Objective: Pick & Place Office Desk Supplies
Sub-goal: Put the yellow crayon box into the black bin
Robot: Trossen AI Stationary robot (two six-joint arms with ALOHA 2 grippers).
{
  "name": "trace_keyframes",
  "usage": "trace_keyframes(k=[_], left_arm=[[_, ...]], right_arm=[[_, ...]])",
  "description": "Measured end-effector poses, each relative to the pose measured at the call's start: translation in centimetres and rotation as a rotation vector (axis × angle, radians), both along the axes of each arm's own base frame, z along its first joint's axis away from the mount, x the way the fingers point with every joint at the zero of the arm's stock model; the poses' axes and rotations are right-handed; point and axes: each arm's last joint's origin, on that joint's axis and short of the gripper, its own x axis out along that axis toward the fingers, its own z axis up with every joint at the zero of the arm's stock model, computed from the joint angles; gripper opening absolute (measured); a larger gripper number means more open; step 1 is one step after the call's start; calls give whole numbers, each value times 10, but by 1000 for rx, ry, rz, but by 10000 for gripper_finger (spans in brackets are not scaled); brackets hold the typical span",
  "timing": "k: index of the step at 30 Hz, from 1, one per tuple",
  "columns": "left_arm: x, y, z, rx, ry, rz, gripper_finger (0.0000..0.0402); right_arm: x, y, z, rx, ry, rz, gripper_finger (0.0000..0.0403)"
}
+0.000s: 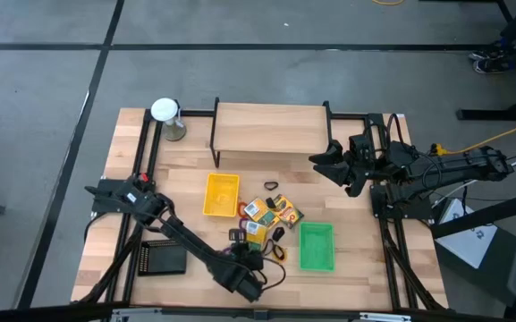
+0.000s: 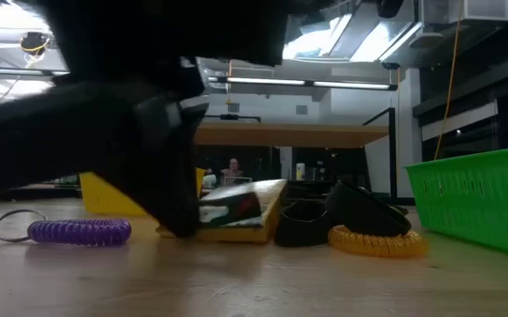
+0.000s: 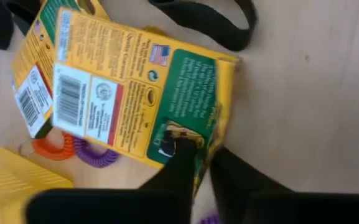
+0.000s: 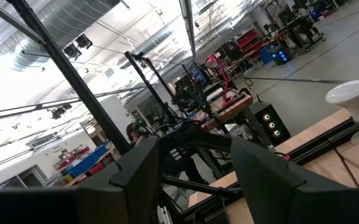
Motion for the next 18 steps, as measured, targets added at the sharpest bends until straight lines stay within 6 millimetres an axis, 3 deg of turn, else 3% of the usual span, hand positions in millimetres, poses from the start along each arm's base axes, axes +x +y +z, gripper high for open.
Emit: trace_keyframes(k=[2,7,18], left_arm=[[2,3,4,-37,0,16,10],[4,11,22,-142,-12,50,2],[-9,49,124,-357,-232,155,2]], right_arm=[[0,0,0,0,0,0,206],[0,0,0,2,0,-7,206],[0,0,0,-28,-3,-15,206]])
